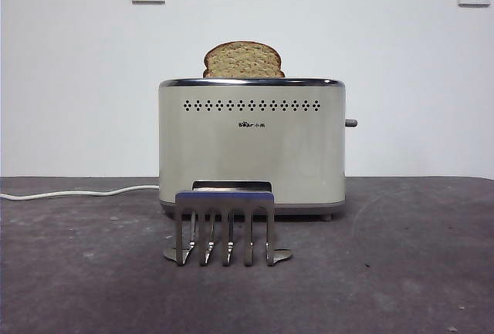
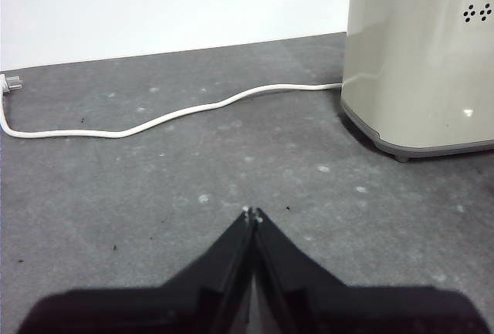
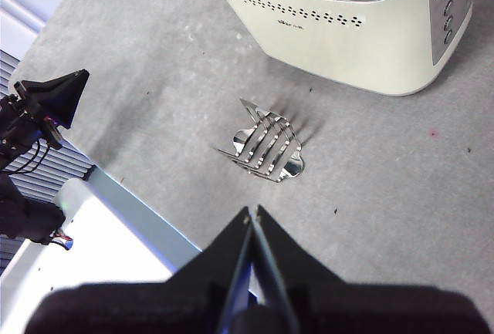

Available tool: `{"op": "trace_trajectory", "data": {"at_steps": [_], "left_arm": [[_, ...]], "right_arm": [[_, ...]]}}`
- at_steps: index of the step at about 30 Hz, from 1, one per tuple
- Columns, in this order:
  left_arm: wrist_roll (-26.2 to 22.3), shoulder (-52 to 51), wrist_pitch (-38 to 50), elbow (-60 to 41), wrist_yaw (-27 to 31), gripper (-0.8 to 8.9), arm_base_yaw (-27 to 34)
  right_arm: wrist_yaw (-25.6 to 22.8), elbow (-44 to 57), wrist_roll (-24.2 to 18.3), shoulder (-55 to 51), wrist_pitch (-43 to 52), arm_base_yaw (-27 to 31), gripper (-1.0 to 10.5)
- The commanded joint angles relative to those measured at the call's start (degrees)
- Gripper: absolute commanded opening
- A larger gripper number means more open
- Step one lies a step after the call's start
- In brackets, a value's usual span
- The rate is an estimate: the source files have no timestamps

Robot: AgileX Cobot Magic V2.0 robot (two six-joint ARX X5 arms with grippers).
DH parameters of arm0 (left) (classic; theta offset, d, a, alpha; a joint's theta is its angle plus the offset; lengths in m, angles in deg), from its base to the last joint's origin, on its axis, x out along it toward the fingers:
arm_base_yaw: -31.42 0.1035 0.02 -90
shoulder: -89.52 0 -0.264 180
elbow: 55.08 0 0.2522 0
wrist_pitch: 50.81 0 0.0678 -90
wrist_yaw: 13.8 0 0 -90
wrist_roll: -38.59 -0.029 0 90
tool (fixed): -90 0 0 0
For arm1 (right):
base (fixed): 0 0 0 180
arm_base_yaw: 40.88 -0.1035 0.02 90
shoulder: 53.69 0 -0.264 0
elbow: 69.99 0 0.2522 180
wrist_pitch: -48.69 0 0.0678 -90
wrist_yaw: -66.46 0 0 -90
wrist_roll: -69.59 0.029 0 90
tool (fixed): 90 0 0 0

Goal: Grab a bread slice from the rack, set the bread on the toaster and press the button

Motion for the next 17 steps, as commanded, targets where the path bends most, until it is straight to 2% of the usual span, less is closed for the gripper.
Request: {"op": "trace_trajectory", "data": {"at_steps": [1, 4, 8, 15, 17], "left_arm": [[0.4, -0.1, 0.1, -0.8, 0.1, -0.04, 0.2], [0.4, -0.1, 0.1, -0.8, 0.1, -0.04, 0.2], [0.4, -0.1, 0.1, -0.8, 0.1, -0.04, 0.2], [0.4, -0.1, 0.1, -0.8, 0.1, -0.04, 0.2], [0.4, -0.1, 0.1, -0.8, 0.1, -0.04, 0.2]], "right_arm": [[0.0, 0.6, -0.5, 0.0, 0.2, 0.0, 0.0], [-0.1, 0.6, -2.7, 0.0, 0.9, 0.0, 0.0], [-1.1, 0.9, -2.7, -2.9, 5.2, 0.9, 0.0], [-1.8, 7.3, 4.9, -14.2, 25.9, 2.6, 0.0], [-5.0, 11.2, 5.7, -18.5, 29.9, 3.4, 0.0]]}}
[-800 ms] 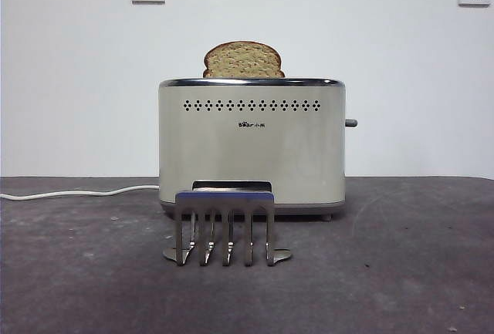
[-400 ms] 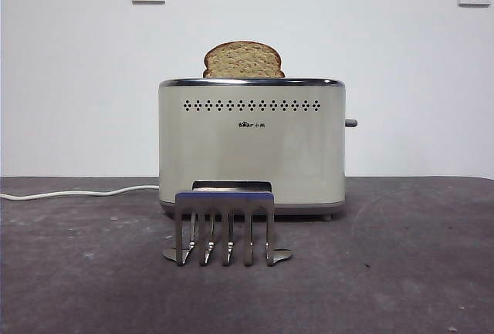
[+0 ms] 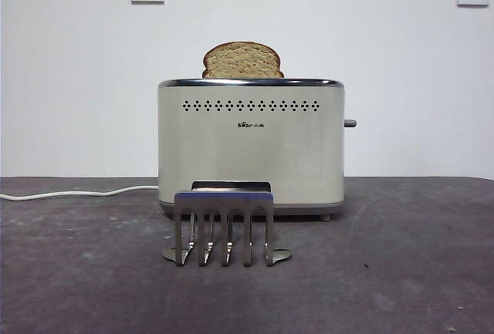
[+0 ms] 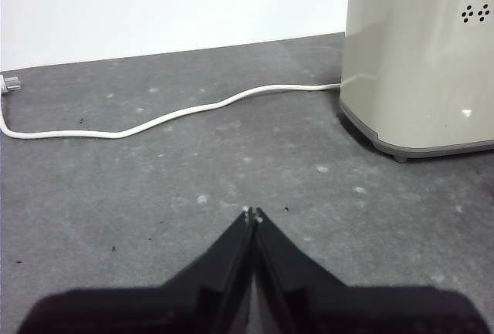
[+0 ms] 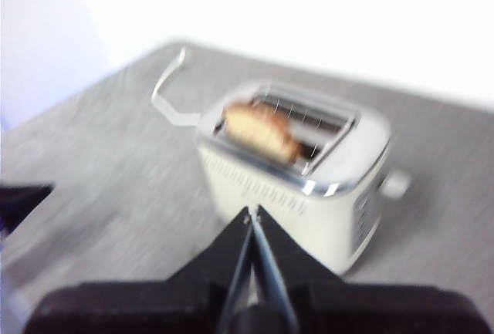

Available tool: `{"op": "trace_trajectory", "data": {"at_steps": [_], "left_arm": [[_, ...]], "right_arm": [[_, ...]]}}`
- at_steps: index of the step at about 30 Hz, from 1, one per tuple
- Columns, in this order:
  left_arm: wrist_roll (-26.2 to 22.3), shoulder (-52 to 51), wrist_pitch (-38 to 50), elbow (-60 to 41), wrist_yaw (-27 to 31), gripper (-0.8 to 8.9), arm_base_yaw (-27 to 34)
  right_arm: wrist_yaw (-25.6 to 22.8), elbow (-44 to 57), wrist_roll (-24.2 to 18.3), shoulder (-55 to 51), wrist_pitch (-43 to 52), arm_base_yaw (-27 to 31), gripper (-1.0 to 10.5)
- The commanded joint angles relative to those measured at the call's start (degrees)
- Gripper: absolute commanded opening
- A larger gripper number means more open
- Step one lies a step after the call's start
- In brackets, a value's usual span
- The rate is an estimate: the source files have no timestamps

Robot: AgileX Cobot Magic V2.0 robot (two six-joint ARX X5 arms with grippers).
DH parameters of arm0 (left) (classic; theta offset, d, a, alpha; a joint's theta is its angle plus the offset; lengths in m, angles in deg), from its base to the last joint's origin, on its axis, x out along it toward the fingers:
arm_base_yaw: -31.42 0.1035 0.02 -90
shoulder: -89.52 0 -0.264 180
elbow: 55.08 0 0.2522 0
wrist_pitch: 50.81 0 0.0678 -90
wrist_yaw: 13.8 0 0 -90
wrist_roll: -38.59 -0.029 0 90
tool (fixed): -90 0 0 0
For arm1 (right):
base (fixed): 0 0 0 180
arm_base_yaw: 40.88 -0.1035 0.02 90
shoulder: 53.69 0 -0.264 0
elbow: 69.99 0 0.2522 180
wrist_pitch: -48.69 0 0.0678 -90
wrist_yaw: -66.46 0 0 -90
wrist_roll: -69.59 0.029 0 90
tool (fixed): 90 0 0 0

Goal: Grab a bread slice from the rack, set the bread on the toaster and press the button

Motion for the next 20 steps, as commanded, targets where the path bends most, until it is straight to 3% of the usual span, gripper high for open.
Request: {"op": "trace_trajectory", "data": {"at_steps": [1, 5, 10, 20], "left_arm": [[0.4, -0.1, 0.1, -0.8, 0.1, -0.04, 0.2], [0.4, -0.1, 0.1, -0.8, 0.1, -0.04, 0.2], [0.4, -0.1, 0.1, -0.8, 0.1, -0.04, 0.2], [0.4, -0.1, 0.1, -0.8, 0.1, -0.04, 0.2]], "right_arm": [[-5.7, 6.7, 3.2, -5.9, 5.2, 1.2, 0.0], [-17.3, 17.9, 5.2, -15.0, 12.7, 1.9, 0.0], [-24.8, 33.2, 7.8, -25.4, 22.6, 1.9, 0.0], [-30.9, 56.5, 12.3, -39.8, 29.5, 1.8, 0.0]]}}
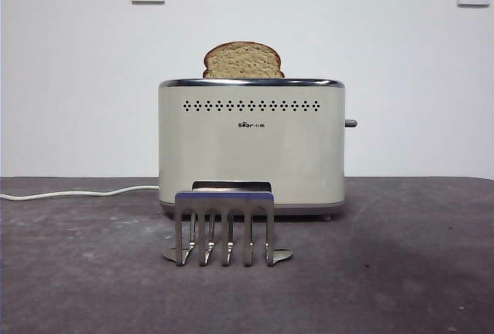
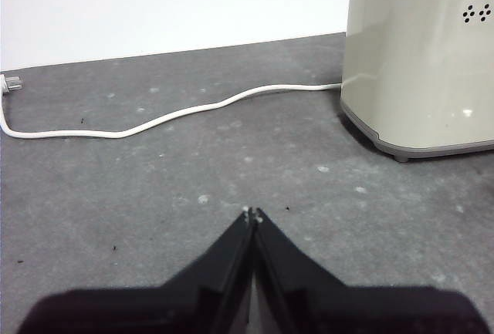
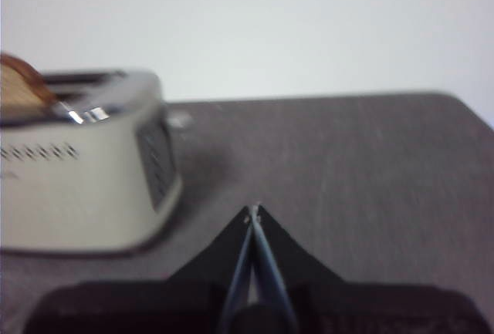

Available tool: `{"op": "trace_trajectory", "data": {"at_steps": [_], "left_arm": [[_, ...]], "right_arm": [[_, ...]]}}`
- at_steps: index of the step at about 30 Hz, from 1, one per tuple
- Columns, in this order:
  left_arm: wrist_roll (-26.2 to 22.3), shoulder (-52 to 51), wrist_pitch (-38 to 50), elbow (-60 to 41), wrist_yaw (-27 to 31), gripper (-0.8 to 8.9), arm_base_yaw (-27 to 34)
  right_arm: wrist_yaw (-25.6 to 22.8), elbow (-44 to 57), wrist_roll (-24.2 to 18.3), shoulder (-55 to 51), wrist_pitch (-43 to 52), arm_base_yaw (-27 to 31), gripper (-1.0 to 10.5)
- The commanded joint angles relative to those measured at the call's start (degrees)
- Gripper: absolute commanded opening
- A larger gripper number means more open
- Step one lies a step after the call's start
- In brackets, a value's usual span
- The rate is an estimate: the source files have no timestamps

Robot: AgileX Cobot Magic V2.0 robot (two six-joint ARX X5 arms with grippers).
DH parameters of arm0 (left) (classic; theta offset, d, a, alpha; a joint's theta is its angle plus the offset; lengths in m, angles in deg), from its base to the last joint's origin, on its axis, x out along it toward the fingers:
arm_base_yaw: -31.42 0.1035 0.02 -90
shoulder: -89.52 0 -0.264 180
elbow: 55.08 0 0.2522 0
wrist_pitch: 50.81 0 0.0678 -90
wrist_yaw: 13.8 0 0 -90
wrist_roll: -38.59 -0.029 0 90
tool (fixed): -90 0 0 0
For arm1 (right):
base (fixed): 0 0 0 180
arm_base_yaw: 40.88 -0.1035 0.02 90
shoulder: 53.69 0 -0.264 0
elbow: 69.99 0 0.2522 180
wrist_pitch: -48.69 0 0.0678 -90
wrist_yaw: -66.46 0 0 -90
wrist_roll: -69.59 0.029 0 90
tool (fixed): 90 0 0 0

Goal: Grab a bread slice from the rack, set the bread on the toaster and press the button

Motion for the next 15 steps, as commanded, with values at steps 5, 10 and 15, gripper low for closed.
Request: {"op": "trace_trajectory", "data": {"at_steps": [5, 10, 15], "left_arm": [[0.5, -0.1, 0.1, -0.8, 0.1, -0.04, 0.2], [0.4, -0.1, 0.1, -0.8, 0.1, -0.04, 0.2], [0.4, -0.1, 0.1, -0.8, 0.1, -0.04, 0.2]], "right_arm": [[-0.4, 8.5, 1.9, -5.5, 0.7, 0.0, 0.0], [-0.4, 10.5, 2.2, -6.6, 0.3, 0.0, 0.0], [-0.3, 11.5, 2.4, -6.6, 0.3, 0.0, 0.0]]}}
